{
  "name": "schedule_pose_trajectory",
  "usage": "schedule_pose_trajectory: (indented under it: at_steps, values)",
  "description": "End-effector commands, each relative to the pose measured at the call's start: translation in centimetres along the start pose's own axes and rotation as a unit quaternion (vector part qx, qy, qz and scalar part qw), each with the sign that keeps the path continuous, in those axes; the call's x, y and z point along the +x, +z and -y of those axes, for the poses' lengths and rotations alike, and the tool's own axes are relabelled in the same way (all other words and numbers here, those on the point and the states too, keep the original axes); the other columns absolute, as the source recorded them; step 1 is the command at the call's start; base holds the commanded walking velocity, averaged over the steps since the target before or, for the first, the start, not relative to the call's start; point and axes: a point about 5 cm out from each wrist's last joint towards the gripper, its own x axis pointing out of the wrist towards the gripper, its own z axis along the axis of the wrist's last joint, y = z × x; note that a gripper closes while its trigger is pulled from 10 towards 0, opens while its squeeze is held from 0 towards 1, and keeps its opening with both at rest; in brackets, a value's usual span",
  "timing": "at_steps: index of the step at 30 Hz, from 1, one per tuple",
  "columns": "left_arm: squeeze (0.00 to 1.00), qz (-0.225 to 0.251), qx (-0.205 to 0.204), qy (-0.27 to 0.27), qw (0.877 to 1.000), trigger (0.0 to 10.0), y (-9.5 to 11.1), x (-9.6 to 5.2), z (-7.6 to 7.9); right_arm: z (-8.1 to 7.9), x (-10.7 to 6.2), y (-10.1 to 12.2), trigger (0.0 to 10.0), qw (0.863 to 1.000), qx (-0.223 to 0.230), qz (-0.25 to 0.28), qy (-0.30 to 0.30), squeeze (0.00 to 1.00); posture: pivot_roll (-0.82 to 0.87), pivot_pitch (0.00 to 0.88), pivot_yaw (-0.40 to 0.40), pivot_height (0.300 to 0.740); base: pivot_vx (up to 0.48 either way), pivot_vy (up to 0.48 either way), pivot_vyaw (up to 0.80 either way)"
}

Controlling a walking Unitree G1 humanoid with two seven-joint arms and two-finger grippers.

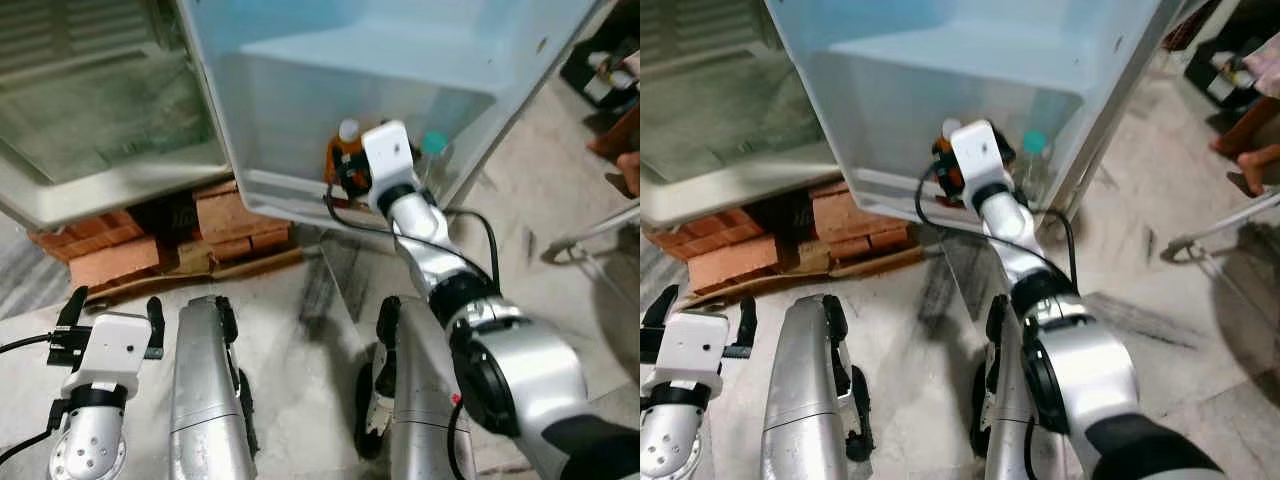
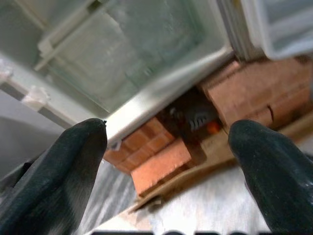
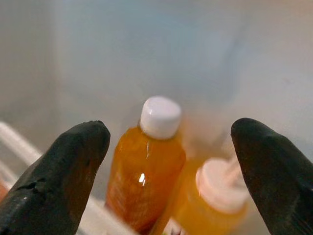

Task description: Restocking fridge

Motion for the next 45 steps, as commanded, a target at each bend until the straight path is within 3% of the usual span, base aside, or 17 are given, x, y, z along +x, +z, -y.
schedule_pose_trajectory:
  at_steps: [1,2,7,10,13,18,22,24,30,45]
  values:
    - [0.0,-0.015,-0.011,0.01,1.0,10.0,-0.8,-0.2,0.1,0.1,-0.9,-0.8,10.0,1.0,0.016,0.002,0.005,0.33,0.13,0.117,-0.034,0.492,0.0,0.0,0.0]
    - [0.0,-0.018,-0.022,0.017,0.999,10.0,-0.9,-0.1,0.2,-0.1,-1.6,-1.7,10.0,1.0,0.026,-0.008,0.005,0.0,0.13,0.099,-0.036,0.492,0.0,0.0,0.0]
    - [0.0,-0.014,-0.044,0.019,0.999,10.0,-0.9,0.8,0.7,0.2,-3.8,-4.3,10.0,0.994,0.08,-0.062,-0.052,0.0,0.12,0.06,-0.038,0.492,0.0,0.0,0.0]
    - [0.0,0.0,-0.066,0.004,0.998,10.0,-0.4,1.8,1.4,0.4,-5.5,-5.1,10.0,0.988,0.116,-0.062,-0.076,0.0,0.1,0.036,-0.032,0.492,0.0,0.0,0.0]
    - [0.0,0.013,-0.075,0.007,0.997,10.0,0.1,3.1,1.6,0.1,-7.1,-5.6,10.0,0.989,0.103,-0.067,-0.082,0.0,0.08,0.015,-0.017,0.492,0.0,0.0,0.0]
    - [0.0,0.03,-0.073,0.005,0.997,10.0,0.8,3.7,1.9,-0.5,-8.2,-5.1,10.0,0.992,0.101,-0.049,-0.051,0.0,0.06,0.023,-0.026,0.492,0.0,0.0,0.0]
    - [0.0,0.031,-0.078,0.011,0.996,10.0,0.8,3.3,2.0,-0.3,-9.1,-5.7,10.0,0.988,0.127,-0.075,-0.052,0.0,0.06,0.022,-0.03,0.492,0.0,0.0,0.0]
    - [0.0,0.027,-0.078,0.007,0.997,10.0,0.5,2.7,2.2,0.1,-9.7,-5.8,10.0,0.99,0.104,-0.077,-0.065,0.0,0.05,0.024,-0.035,0.492,0.0,0.0,0.0]
    - [0.0,0.016,-0.084,0.001,0.996,10.0,-0.2,2.0,2.2,0.3,-10.1,-5.0,10.0,0.991,0.105,-0.051,-0.067,0.0,0.06,0.015,-0.034,0.492,0.0,0.0,0.0]
    - [0.0,0.015,-0.082,0.041,0.996,10.0,-0.5,2.6,1.4,0.2,-9.7,-4.3,10.0,0.99,0.114,-0.054,-0.06,0.0,0.04,0.006,-0.029,0.585,0.0,0.0,0.0]
